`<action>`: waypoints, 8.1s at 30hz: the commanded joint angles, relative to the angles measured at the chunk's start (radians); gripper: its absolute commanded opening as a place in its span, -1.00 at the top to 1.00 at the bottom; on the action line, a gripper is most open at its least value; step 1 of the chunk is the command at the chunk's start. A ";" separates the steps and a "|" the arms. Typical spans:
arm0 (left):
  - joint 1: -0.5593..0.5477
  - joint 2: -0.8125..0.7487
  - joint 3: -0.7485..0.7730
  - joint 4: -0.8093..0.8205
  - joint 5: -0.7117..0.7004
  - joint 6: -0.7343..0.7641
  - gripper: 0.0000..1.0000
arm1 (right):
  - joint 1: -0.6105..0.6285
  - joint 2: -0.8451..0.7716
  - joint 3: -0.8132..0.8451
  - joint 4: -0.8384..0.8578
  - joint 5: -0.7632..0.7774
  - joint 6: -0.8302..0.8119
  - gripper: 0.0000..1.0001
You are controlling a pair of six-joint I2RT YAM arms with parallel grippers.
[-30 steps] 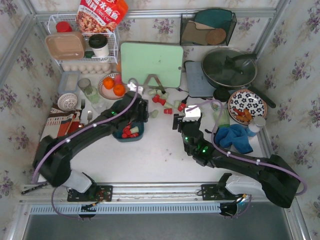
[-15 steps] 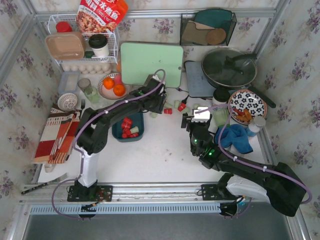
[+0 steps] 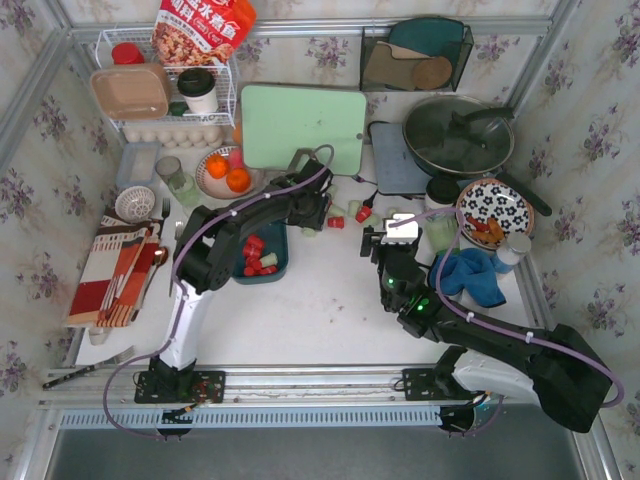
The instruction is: Mix the coffee capsules in the storage basket
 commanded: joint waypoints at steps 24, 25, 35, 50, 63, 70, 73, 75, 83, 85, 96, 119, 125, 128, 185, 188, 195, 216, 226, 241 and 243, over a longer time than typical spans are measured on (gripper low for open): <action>-0.022 -0.334 -0.251 0.183 0.083 -0.067 0.60 | 0.000 0.037 0.016 0.027 -0.001 -0.002 -0.47; -0.023 -0.373 -0.279 0.203 0.080 -0.068 0.61 | -0.001 0.038 0.017 0.028 -0.001 -0.002 -0.47; -0.022 -0.709 -0.544 0.242 -0.129 -0.023 0.60 | -0.001 0.046 0.020 0.024 -0.012 0.005 -0.48; -0.013 -0.819 -0.816 0.252 -0.263 -0.056 0.55 | -0.030 0.190 0.066 -0.005 -0.061 0.062 -0.49; 0.021 -0.820 -0.888 0.323 -0.205 -0.047 -0.09 | -0.276 0.465 0.231 -0.244 -0.408 0.348 -0.51; 0.029 -0.957 -0.909 0.296 -0.215 -0.033 -0.29 | -0.286 0.572 0.350 -0.308 -0.537 0.354 -0.48; 0.029 -1.039 -0.906 0.244 -0.228 -0.030 -0.30 | -0.286 0.608 0.391 -0.319 -0.560 0.359 -0.45; 0.029 -1.093 -0.904 0.201 -0.225 -0.027 -0.30 | -0.285 0.634 0.414 -0.319 -0.576 0.367 -0.42; 0.029 -1.271 -0.912 0.020 -0.228 0.000 -0.29 | -0.277 0.790 0.580 -0.361 -0.614 0.366 -0.33; 0.029 -1.306 -0.947 0.029 -0.244 -0.006 -0.30 | -0.272 0.821 0.625 -0.384 -0.609 0.359 -0.34; 0.029 -1.361 -1.093 0.176 -0.242 -0.013 -0.29 | -0.246 0.967 0.808 -0.548 -0.495 0.337 -0.42; 0.029 -1.452 -1.148 0.199 -0.265 -0.041 -0.29 | -0.098 0.809 0.851 -0.555 -0.499 0.295 0.15; 0.029 -1.548 -1.196 0.217 -0.331 -0.058 -0.29 | 0.054 0.813 0.919 -0.506 -0.545 0.231 0.13; 0.029 -1.592 -1.219 0.227 -0.346 -0.060 -0.29 | 0.100 0.874 0.963 -0.506 -0.544 0.219 0.09; 0.028 -1.498 -1.245 0.305 -0.366 -0.026 -0.29 | -0.546 0.604 0.398 -0.480 -0.404 0.517 -0.34; 0.029 -1.497 -1.247 0.308 -0.366 -0.024 -0.29 | -0.549 0.629 0.414 -0.468 -0.419 0.513 -0.34; 0.029 -1.497 -1.245 0.306 -0.360 -0.021 -0.29 | -0.550 0.682 0.429 -0.477 -0.449 0.538 -0.25; 0.029 -1.513 -1.245 0.306 -0.343 -0.028 -0.29 | -0.385 0.499 0.452 -0.510 -0.564 0.457 0.28; 0.029 -1.547 -1.257 0.299 -0.367 -0.034 -0.29 | 0.029 0.688 0.756 -0.489 -0.619 0.405 0.26; 0.029 -1.635 -1.277 0.294 -0.366 -0.049 -0.29 | 0.116 1.029 1.042 -0.505 -0.614 0.336 0.09; 0.028 -1.635 -1.273 0.287 -0.366 -0.049 -0.29 | 0.116 1.065 1.082 -0.521 -0.589 0.322 -0.02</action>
